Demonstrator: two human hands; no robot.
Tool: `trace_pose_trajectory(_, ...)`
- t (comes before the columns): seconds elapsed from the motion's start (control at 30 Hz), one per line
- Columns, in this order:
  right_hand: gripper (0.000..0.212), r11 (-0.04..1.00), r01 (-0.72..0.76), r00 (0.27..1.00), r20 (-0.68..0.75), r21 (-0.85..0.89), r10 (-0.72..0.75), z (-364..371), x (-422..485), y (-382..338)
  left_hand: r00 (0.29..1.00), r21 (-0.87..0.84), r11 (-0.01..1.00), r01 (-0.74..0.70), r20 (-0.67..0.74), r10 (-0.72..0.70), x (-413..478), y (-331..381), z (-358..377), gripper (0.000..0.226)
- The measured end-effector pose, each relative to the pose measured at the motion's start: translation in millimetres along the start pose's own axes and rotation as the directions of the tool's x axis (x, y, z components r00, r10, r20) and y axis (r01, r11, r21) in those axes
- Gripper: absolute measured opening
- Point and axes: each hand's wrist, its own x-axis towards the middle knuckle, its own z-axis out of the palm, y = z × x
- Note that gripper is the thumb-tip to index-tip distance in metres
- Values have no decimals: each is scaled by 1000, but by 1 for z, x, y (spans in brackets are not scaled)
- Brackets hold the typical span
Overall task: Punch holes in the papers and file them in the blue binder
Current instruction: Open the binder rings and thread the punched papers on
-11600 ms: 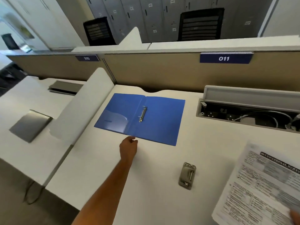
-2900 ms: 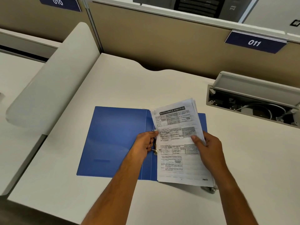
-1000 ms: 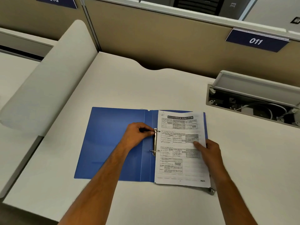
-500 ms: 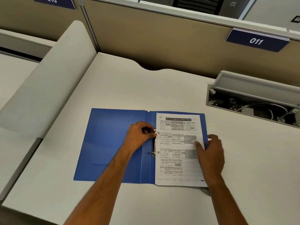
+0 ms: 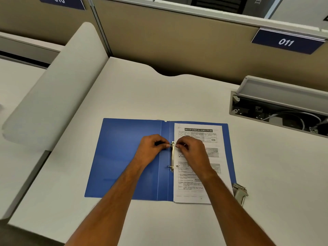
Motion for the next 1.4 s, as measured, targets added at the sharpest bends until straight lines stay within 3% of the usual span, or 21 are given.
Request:
trace_pose_trajectory(0.1, 4, 997, 46, 999, 28, -68, -45, 0, 4, 3, 998, 60, 997, -55, -2, 56, 1, -2, 3, 8)
trace_pose_trajectory(0.23, 10, 982, 117, 992, 68, -149, -108, 5, 7, 2, 982, 264, 951, -159, -55, 179, -1, 3, 10, 11)
trace_pose_trajectory(0.37, 12, 987, 105, 993, 61, -125, -97, 8, 9, -1, 967, 365, 908, -204, -70, 246, 0, 12, 13, 11)
trace_pose_trajectory(0.5, 13, 1000, 13, 999, -38, -25, -14, -6, -14, -2, 976, 290, 940, -181, -63, 207, -12, 10, 1, 11)
trace_pose_trajectory(0.57, 12, 1000, 14, 1000, -6, 20, -14, -10, -38, 2, 983, 201, 965, -168, -39, 179, -34, 6, -2, 11)
trace_pose_trajectory(0.63, 10, 1000, 14, 999, 48, -17, -13, -10, -62, 9, 986, 187, 968, -166, 27, 164, -60, -1, 0, 13)
trace_pose_trajectory(0.7, 12, 995, -70, 997, -48, -69, 67, -13, -83, 18, 988, 208, 966, -156, 11, 157, -84, -9, 4, 14)
trace_pose_trajectory(0.73, 14, 985, -163, 976, -155, -62, 152, -18, -92, 23, 988, 219, 966, -139, -29, 149, -93, -10, 5, 12)
trace_pose_trajectory(0.8, 18, 918, -391, 841, -380, 65, 385, -33, -108, 35, 981, 270, 956, -119, -115, 155, -110, -6, 14, 9)
trace_pose_trajectory(0.87, 20, 813, -534, 677, -457, 234, 576, -47, -122, 51, 970, 350, 922, -165, -109, 215, -129, 7, 32, 9)
trace_pose_trajectory(0.9, 21, 769, -572, 635, -440, 285, 635, -50, -127, 58, 962, 391, 893, -223, -59, 267, -139, 15, 45, 12)
trace_pose_trajectory(0.97, 25, 749, -598, 636, -401, 284, 660, -51, -134, 64, 923, 463, 807, -366, 70, 378, -157, 29, 71, 16)
trace_pose_trajectory(1.03, 37, 776, -607, 687, -378, 170, 620, -51, -134, 65, 890, 523, 733, -435, 131, 436, -168, 39, 92, 16)
trace_pose_trajectory(1.13, 59, 743, -663, 729, -303, -88, 614, -53, -123, 63, 923, 576, 766, -287, -49, 382, -169, 34, 91, 33)
trace_pose_trajectory(1.23, 65, 684, -703, 708, -271, -195, 652, -51, -115, 60, 918, 567, 810, 148, -383, 100, -157, 8, 40, 56)
trace_pose_trajectory(1.33, 64, 641, -762, 641, -249, -95, 726, -48, -111, 65, 727, 355, 744, 566, -641, -247, -152, -23, -27, 66)
trace_pose_trajectory(1.4, 56, 625, -780, 615, -238, -42, 752, -48, -106, 67, 611, 217, 669, 711, -660, -437, -154, -41, -64, 73)
